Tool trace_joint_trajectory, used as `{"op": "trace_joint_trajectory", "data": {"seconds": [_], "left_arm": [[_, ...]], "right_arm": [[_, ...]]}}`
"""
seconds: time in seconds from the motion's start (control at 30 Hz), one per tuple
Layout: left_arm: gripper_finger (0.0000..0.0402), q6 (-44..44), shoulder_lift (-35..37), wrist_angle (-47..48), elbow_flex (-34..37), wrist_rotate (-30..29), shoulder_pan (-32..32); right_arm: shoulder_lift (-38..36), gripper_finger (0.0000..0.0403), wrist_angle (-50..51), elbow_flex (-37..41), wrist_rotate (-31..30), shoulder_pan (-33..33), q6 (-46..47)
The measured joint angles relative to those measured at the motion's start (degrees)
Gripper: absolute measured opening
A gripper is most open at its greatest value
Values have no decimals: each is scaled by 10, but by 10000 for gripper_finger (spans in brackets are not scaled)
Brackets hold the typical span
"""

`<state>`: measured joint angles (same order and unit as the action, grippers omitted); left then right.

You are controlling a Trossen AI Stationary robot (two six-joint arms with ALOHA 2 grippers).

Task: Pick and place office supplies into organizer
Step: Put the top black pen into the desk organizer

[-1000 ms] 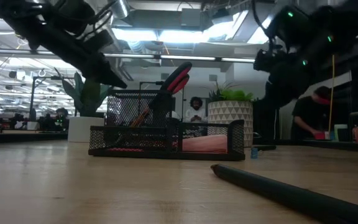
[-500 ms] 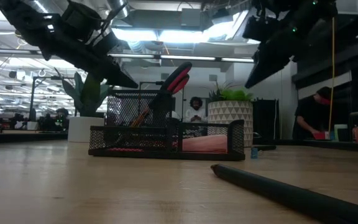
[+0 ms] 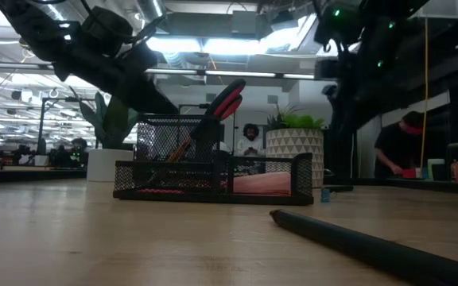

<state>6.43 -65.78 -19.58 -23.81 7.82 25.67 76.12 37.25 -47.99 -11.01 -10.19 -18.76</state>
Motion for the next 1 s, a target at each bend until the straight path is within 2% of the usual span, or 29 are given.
{"op": "trace_joint_trajectory", "data": {"seconds": [0.13,0.23,0.43,0.63,0.83,1.0], "left_arm": [[97,-2,0,0,0,72,0],[97,2,0,5,0,96,0],[97,41,0,18,0,97,0],[97,45,0,18,0,97,0],[97,48,0,22,0,97,0],[97,49,0,20,0,96,0]], "right_arm": [[41,146,-3,0,0,-2,-62],[70,147,-11,0,3,-4,-72],[118,147,-24,0,35,-17,-73],[158,147,-66,0,44,-23,-104],[192,147,-60,-3,58,-47,-130],[205,147,-56,-3,119,-81,-132]]}}
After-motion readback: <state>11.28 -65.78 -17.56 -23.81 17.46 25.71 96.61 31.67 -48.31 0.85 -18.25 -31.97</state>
